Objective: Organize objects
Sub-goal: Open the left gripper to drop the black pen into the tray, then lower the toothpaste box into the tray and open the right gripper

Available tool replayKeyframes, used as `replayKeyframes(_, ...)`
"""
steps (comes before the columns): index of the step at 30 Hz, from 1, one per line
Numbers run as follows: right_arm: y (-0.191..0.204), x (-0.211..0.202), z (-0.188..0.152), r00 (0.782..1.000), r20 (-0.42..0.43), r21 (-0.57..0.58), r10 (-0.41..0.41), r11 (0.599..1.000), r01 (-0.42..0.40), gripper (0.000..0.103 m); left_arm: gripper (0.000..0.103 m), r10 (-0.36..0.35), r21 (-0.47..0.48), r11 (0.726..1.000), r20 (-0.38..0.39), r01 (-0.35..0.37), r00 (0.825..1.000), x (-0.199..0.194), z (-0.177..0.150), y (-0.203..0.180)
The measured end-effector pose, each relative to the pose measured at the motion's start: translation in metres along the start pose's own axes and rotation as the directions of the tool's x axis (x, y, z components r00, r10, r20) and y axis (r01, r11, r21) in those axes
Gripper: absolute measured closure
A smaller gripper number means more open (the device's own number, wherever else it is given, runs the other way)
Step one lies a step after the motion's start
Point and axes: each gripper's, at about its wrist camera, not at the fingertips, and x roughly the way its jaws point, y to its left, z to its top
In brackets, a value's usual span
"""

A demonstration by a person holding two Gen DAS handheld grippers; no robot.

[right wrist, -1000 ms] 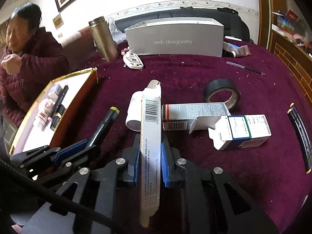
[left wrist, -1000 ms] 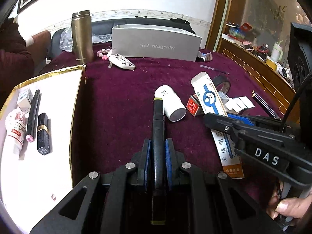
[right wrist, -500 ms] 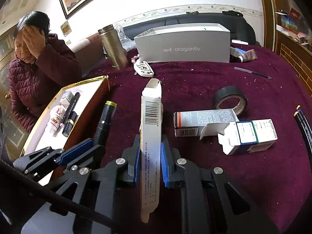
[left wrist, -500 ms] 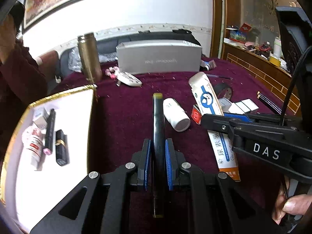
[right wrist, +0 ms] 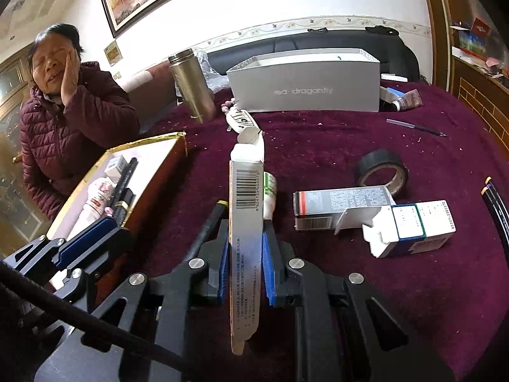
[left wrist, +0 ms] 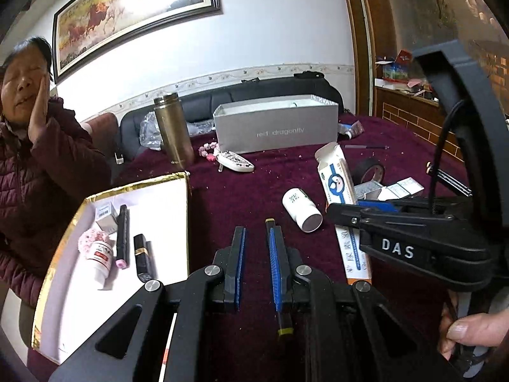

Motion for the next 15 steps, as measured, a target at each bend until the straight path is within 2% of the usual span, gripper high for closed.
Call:
replayKeyframes(7,0.021,-0.013,-0.005,0.999,0.01,0.018,0.053,0.998,-0.054,0.088,0.091,0.02,-0.001,1.0,0.029,-0.02,0.999,-0.02,-0.004,0.016)
replayKeyframes(15,0.064,-0.022,0.002,0.992,0.037,-0.001,0.12,0.993,-0.12,0.087,0.091,0.036,-0.081,0.996,0.034,-0.033,0.999,-0.032,-0.012,0.057)
